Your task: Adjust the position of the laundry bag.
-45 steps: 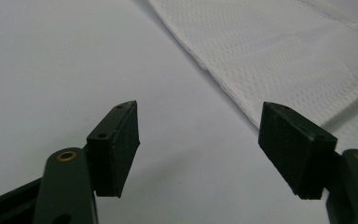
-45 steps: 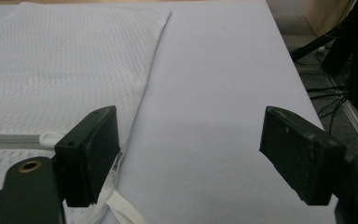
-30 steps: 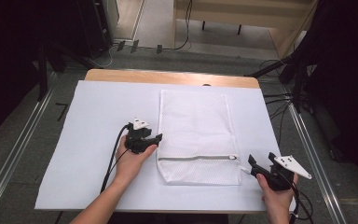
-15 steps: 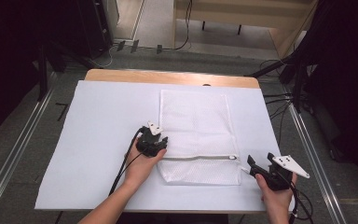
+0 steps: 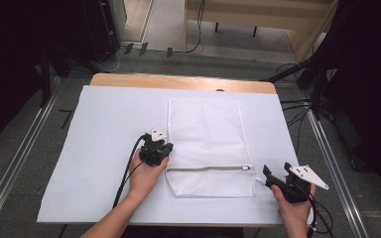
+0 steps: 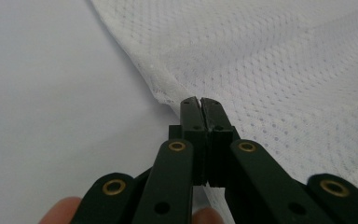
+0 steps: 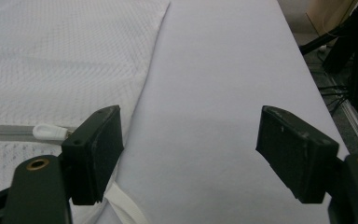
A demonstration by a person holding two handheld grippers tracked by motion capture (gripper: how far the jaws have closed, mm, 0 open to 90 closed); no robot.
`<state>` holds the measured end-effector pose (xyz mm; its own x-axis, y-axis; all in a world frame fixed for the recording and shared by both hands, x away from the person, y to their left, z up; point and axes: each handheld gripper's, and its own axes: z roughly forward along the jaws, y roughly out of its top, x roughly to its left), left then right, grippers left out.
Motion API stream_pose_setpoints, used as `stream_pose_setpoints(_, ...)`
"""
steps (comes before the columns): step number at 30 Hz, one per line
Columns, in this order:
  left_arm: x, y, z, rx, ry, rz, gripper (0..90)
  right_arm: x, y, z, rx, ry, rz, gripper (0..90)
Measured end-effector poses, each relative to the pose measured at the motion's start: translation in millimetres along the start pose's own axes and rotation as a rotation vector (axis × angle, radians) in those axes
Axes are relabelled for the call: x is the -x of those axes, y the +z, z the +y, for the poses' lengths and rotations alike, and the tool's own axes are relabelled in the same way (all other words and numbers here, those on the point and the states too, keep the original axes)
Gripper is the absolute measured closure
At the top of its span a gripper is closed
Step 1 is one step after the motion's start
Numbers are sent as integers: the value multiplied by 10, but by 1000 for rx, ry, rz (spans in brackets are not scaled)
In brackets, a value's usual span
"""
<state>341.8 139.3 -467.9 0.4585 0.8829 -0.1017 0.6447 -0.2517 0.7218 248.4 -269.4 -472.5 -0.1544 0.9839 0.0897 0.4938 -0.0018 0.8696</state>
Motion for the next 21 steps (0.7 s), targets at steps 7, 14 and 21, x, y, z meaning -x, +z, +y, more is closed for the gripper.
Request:
stream_pose_setpoints(7,-135,-138,-36,11,-17,1,900,-11,-3,-2,-1,-7,3,234)
stream_pose_setpoints(14,-311,-281,-103,13,-22,19,900,-22,-6,0,2,-10,8,234)
stream_pose_setpoints(21,-486,-463,-194,25,-51,11,900,-64,-14,3,6,-16,11,234)
